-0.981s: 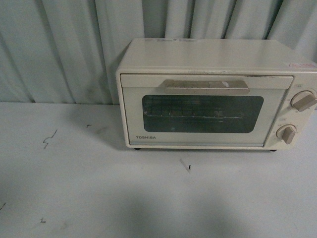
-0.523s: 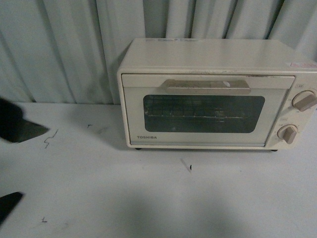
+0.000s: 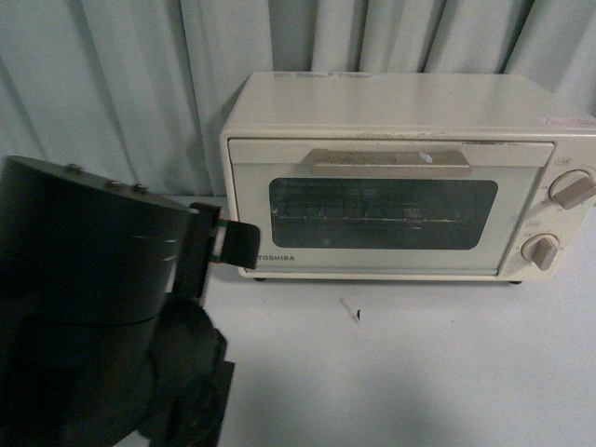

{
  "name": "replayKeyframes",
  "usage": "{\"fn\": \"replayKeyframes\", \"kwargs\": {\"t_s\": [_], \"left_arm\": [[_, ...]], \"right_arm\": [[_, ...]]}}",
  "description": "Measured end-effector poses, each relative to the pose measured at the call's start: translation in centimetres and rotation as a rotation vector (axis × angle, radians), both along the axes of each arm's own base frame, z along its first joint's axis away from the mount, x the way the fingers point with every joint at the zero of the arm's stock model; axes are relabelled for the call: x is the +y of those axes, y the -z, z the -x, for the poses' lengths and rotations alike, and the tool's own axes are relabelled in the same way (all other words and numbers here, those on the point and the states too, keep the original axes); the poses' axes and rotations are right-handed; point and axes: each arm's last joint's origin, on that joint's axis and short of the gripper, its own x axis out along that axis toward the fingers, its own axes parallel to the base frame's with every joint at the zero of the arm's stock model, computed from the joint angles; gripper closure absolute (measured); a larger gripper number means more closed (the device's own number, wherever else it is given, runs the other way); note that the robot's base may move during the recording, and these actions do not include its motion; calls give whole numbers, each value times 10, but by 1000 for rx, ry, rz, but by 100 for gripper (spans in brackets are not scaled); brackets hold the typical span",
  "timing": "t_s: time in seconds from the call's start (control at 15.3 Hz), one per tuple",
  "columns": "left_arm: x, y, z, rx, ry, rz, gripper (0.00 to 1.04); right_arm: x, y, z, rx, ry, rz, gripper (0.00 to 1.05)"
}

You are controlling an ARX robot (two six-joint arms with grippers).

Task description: Open oven

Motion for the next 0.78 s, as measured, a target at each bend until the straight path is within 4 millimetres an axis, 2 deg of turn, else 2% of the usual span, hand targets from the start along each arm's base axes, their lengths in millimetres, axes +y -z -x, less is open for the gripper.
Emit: {"fn": "replayKeyframes", "kwargs": {"t_s": [0.39,0.52,0.59,0.78], "left_arm": [[-21,10,-21,-7,21,35,7],[-32,22,-35,-13,28,67,7],[-32,33,-32,-5,26,74,7],[-29,34,-27,-28,25,96,7]], "right_arm": [[0,0,0,0,0,0,6],[0,0,0,0,0,0,6],[0,0,0,0,0,0,6],[0,0,0,0,0,0,6]]}}
